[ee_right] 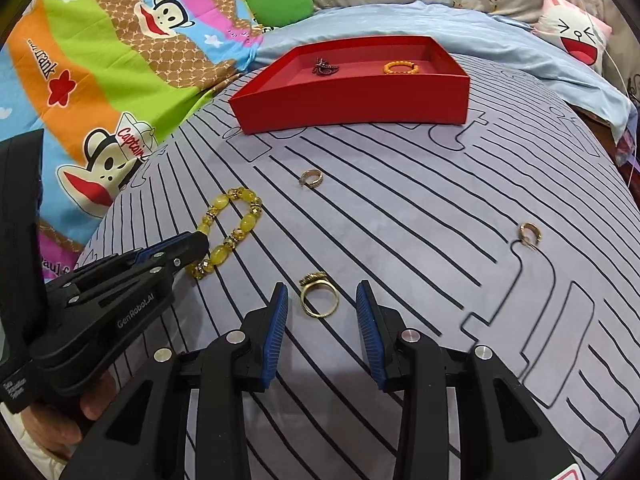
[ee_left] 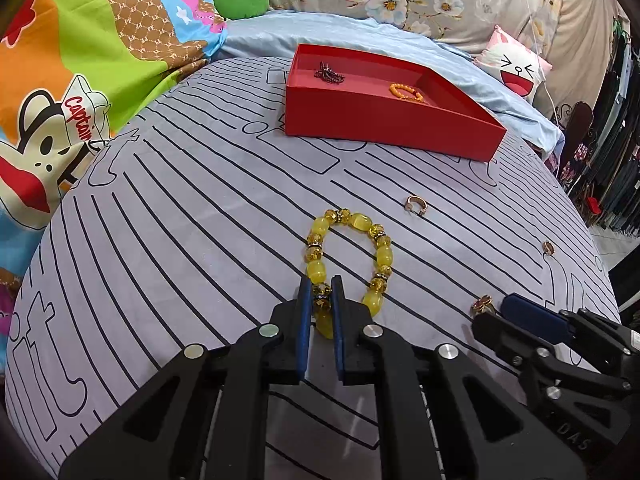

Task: Organize jewelry
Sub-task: 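Close the right tool on a gold ring while the left tool holds the yellow bracelet, then carry the yellow bracelet and gold ring into the tray and open both tools, then move both tools back from the tray to the last gold ring, then close the right tool on the gold ring and lift it, then carry the gold ring in the right tool over the red tray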

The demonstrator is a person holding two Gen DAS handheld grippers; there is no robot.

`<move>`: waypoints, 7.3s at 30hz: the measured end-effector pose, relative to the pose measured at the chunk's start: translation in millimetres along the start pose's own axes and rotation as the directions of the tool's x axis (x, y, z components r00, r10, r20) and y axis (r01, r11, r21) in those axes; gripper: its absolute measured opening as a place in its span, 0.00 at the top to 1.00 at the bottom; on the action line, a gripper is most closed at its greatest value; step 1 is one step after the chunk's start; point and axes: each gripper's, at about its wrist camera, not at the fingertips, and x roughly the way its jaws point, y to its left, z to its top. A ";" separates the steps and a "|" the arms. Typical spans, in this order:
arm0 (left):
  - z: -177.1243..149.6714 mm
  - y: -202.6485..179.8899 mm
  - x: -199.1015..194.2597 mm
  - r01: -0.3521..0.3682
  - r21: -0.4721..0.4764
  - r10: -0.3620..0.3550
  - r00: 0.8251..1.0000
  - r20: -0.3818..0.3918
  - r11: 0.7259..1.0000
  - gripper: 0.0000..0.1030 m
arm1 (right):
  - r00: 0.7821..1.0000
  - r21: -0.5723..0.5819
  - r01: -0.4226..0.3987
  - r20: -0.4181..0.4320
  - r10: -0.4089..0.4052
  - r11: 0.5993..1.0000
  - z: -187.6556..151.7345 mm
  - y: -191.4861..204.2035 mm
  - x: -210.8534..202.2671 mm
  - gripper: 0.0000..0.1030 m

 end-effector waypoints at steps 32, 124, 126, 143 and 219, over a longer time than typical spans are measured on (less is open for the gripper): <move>14.6 -6.7 -0.9 0.065 -0.010 -0.065 0.997 -0.033 0.998 0.91 | 0.997 0.002 0.049 0.052 -0.049 0.999 32.7 -10.9 -3.0 0.82; 72.2 -36.1 23.6 -0.004 0.084 0.001 0.999 0.033 0.996 0.65 | 0.988 0.116 0.145 0.038 -0.150 0.983 81.1 -73.8 2.1 0.72; 63.8 -40.6 24.7 0.000 0.090 -0.002 1.000 0.023 0.996 0.59 | 0.987 0.124 0.155 0.028 -0.160 0.980 72.1 -76.6 2.1 0.72; 46.9 -56.6 39.1 0.002 0.090 0.000 1.000 -0.015 0.996 0.56 | 0.971 0.170 0.232 0.010 -0.237 0.958 33.7 -108.1 -13.8 0.69; 59.0 -55.2 41.2 -0.022 0.080 0.024 0.999 -0.024 0.997 0.84 | 0.994 0.089 0.103 0.029 -0.106 0.991 53.2 -46.5 20.1 0.84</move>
